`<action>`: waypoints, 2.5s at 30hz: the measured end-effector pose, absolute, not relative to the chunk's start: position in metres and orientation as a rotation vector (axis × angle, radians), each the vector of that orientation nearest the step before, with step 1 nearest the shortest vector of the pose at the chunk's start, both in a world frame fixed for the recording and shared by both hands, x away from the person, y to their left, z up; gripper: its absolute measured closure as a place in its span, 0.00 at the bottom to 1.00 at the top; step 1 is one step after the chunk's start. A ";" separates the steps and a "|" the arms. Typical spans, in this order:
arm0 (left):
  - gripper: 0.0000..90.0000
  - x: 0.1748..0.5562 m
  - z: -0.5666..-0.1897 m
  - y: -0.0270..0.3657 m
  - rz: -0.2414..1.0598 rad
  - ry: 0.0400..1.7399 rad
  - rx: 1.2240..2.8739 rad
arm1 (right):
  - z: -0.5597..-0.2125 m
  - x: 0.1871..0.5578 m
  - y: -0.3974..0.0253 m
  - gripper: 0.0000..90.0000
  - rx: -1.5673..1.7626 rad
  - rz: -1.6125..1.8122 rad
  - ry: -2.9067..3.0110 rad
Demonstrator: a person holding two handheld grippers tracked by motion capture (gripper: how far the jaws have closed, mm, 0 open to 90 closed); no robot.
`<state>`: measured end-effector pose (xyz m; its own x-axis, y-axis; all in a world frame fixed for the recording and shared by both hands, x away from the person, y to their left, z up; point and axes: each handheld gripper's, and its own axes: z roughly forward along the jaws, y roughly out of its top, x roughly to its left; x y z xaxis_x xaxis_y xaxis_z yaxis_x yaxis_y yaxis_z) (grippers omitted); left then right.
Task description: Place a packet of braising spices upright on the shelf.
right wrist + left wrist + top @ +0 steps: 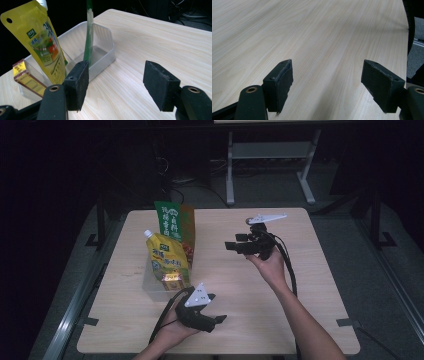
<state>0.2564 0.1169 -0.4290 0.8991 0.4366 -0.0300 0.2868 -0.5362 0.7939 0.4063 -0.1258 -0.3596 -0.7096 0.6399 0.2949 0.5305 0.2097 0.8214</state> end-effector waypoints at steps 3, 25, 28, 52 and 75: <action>0.28 0.257 -0.429 0.118 0.214 0.518 2.173 | -0.362 0.403 -0.132 0.40 1.155 1.513 2.351; 0.28 0.256 -0.430 0.115 0.223 0.497 2.192 | -0.377 0.375 -0.171 0.39 1.227 1.476 2.328; 0.28 0.255 -0.430 0.115 0.222 0.497 2.190 | -0.380 0.372 -0.174 0.39 1.242 1.471 2.330; 0.28 0.256 -0.430 0.116 0.226 0.507 2.183 | -0.401 0.339 -0.209 0.37 1.318 1.461 2.303; 0.28 0.253 -0.431 0.118 0.225 0.518 2.171 | -0.438 0.290 -0.233 0.34 1.405 1.446 2.323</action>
